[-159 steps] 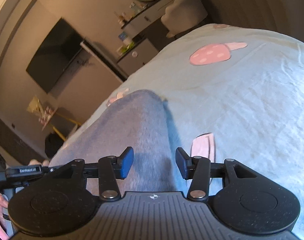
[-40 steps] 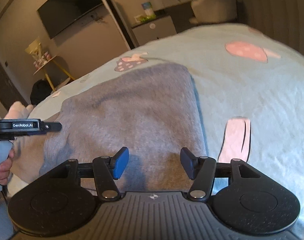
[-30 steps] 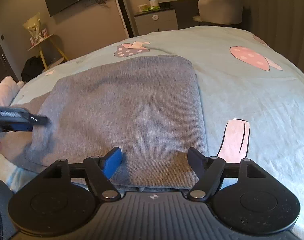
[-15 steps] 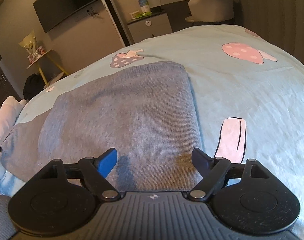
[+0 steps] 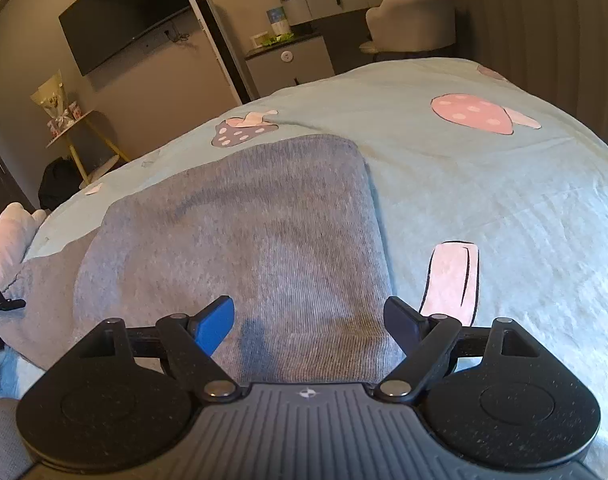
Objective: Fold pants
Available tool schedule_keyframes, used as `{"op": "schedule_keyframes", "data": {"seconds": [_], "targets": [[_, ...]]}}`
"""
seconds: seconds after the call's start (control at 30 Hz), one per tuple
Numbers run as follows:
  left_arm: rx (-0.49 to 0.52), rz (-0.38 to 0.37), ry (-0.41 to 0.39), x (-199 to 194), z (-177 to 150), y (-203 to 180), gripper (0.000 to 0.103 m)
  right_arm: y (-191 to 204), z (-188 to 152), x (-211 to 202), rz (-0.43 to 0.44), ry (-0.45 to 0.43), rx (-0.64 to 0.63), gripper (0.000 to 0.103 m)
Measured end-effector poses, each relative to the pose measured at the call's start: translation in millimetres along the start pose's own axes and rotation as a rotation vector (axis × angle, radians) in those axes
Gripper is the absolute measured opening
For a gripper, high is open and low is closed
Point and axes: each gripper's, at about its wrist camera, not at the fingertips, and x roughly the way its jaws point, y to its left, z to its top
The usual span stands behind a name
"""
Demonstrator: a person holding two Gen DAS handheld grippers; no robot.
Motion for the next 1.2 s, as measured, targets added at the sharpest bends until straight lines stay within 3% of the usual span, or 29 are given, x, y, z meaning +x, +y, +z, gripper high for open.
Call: {"op": "schedule_keyframes", "data": {"seconds": [0.07,0.2,0.37,0.5,0.53,0.57,0.6,0.63,0.67,0.77,0.87,1.0,1.1,1.2], "targets": [[0.046,0.001,-0.017,-8,-2,-12,0.027,1,0,-1,0.003,-0.009,-0.006,0.082],[0.286,-0.002,-0.112,-42,-13,-70,0.024,-1,-1,-5,0.016,-0.032,0.009,0.082],[0.624,-0.113,-0.205,-90,-57,-169,0.025,-6,1,-12,0.038,-0.072,0.045,0.082],[0.827,-0.261,-0.144,-111,-117,-231,0.029,-9,2,-17,0.049,-0.097,0.068,0.082],[0.87,-0.283,-0.111,-111,-132,-242,0.033,-10,2,-19,0.053,-0.103,0.073,0.082],[0.91,-0.302,-0.069,-108,-151,-253,0.048,-10,2,-21,0.059,-0.108,0.078,0.082],[0.937,-0.319,-0.015,-102,-167,-259,0.077,-11,1,-23,0.067,-0.113,0.083,0.082],[0.953,-0.335,0.056,-95,-182,-264,0.091,-12,1,-24,0.073,-0.116,0.086,0.082],[0.953,-0.344,0.104,-91,-196,-265,0.098,-12,1,-25,0.079,-0.118,0.089,0.082],[0.972,-0.401,0.197,-93,-214,-260,0.097,-12,0,-28,0.112,-0.116,0.098,0.082],[0.927,-0.401,0.178,-104,-202,-243,0.098,-11,1,-24,0.175,-0.083,0.108,0.083],[0.791,-0.214,0.096,-92,-161,-214,0.098,8,11,-4,0.29,0.007,0.086,0.082],[0.662,-0.124,0.12,-78,-138,-188,0.098,23,28,20,0.381,0.062,0.124,0.083],[0.559,-0.037,0.132,-64,-127,-159,0.098,33,43,48,0.416,0.125,0.159,0.086]]}}
